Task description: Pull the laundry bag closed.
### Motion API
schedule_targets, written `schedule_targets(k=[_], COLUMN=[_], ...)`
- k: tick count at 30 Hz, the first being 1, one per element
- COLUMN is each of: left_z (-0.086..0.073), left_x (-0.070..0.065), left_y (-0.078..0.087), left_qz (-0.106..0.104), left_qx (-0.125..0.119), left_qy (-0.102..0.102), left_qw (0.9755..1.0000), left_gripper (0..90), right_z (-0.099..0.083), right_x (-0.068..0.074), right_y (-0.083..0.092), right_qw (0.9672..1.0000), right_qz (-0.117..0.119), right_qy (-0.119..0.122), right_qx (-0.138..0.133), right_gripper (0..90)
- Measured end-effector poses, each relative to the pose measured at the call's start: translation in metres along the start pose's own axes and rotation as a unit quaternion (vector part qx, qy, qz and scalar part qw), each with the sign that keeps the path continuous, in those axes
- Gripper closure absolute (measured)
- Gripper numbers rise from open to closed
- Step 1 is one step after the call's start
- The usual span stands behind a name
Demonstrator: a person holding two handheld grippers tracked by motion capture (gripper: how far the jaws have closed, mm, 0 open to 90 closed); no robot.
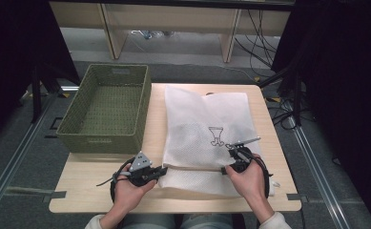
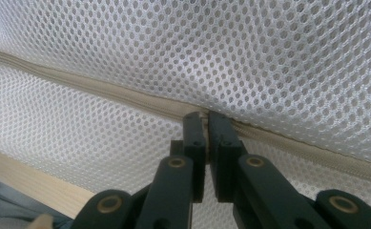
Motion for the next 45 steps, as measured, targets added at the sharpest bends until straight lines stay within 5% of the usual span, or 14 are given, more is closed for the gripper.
schedule_targets(k=[24,28,31,45], left_z=[0.000,0.000,0.000,-0.001], left_x=[0.002,0.001,0.001,0.002], left_y=[0.001,0.001,0.001,0.001], left_qz=[0.003,0.000,0.002,0.005], left_qx=[0.001,0.002,0.001,0.003], left_qy=[0.000,0.007,0.007,0.004], left_qw=[1.0000,1.0000,1.0000,1.0000], left_gripper=[84.6,84.6,84.6,84.6], right_z=[-0.003,-0.002,-0.003,-0.004], right_x=[-0.010,-0.013,-0.012,-0.019], right_y=[0.005,0.003,0.007,0.008], right_qw=[0.9999,0.9997,0.9998,0.9997], right_qz=[-0.008,-0.010,-0.014,-0.018], right_qy=[-0.009,0.016,-0.015,-0.014], right_qx=[-0.003,-0.012,-0.001,-0.011], right_gripper=[87.2,87.2,87.2,87.2])
Point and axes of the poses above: each handheld gripper's, and its own axes: y roughly backward along the jaws, z roughly out of its top, x roughly to its left, the point moved 4 cm from there along -y, roughly forward along the jaws, and after that the axes turned 2 degrees about z, right-handed, at the moved point
